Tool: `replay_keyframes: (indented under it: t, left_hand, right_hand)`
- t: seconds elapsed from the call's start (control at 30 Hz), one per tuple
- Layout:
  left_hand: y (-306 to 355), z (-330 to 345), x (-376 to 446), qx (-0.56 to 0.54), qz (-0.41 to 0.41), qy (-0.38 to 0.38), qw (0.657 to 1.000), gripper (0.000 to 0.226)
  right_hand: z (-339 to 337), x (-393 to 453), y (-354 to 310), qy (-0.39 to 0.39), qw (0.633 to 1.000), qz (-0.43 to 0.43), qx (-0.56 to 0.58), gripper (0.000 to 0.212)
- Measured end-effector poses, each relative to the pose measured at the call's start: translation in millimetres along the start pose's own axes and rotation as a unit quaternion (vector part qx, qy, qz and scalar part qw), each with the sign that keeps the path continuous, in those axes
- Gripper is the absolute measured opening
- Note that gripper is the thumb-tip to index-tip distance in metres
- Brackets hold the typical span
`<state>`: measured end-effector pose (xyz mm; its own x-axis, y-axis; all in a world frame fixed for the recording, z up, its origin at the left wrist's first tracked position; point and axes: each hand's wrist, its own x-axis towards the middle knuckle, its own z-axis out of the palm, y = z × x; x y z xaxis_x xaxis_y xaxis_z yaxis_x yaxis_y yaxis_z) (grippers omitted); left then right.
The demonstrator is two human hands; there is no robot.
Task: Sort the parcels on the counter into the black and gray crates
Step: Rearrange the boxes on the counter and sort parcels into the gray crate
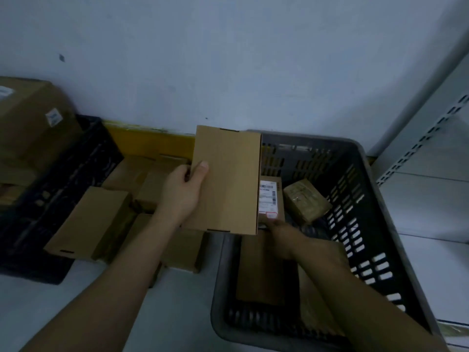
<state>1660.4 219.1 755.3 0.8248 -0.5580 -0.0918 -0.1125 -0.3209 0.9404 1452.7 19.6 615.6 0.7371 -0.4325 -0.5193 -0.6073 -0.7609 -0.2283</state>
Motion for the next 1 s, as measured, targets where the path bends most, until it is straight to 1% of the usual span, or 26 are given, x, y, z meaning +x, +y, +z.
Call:
replay_keyframes:
  t: [0.17,0.23,0.27,0.33,0.4,0.53,0.6,0.7,0.8,0.87,0.9,0.93,1.0]
  left_hand:
    - [-19,-11,-3,-0.019,-0.044,0.014,0.999,0.037]
    - [-24,-13,-3,-0.041,-0.061,0.008,0.997,0.036]
    - [-26,-15,-3,-0.047,-0.067,0.007,0.997,0.034]
    - [-29,-16,-2,-0.052,-0.076,0.010,0.996,0.030]
    - [-29,-18,-1,-0.060,-0.084,0.015,0.995,0.030]
    - [-33,-18,0,-0.057,-0.094,0.018,0.994,0.028]
    - [-35,-18,0,-0.054,-0.098,0.018,0.994,0.027]
    - [-38,-18,-1,-0.057,-0.095,0.018,0.994,0.030]
    - [-37,-18,-1,-0.067,-0.098,0.020,0.993,0.038]
    - [-34,-18,0,-0.067,-0.103,0.020,0.992,0.032]
    - [-33,-17,0,-0.066,-0.101,0.020,0.992,0.028]
    - [-31,-17,-1,-0.066,-0.095,0.021,0.993,0.026]
    - [-27,-15,-5,-0.071,-0.075,0.023,0.994,0.028]
  right_hand:
    - [32,33,1,-0.061,0.986,0.050,-0.150,0.121]
    - [44,38,-1,-0.072,0.977,0.061,-0.191,0.129]
    - [50,40,-4,-0.070,0.973,0.061,-0.211,0.130]
    - [60,42,-9,-0.058,0.966,0.054,-0.246,0.121]
    - [65,43,-13,-0.062,0.966,0.051,-0.247,0.112]
    - [70,39,-16,-0.097,0.982,0.048,-0.154,0.120]
    - [69,37,-17,-0.099,0.987,0.046,-0.119,0.113]
    - [51,33,-21,-0.114,0.987,0.045,-0.104,0.104]
    - [27,29,-27,-0.117,0.986,0.035,-0.115,0.087]
    - [11,18,-28,-0.124,0.986,0.017,-0.111,0.086]
    - [1,11,-26,-0.125,0.988,0.000,-0.090,0.087]
    - [-10,3,-22,-0.119,0.991,-0.016,-0.056,0.082]
    - [-36,-16,-10,-0.102,0.993,-0.026,0.044,0.059]
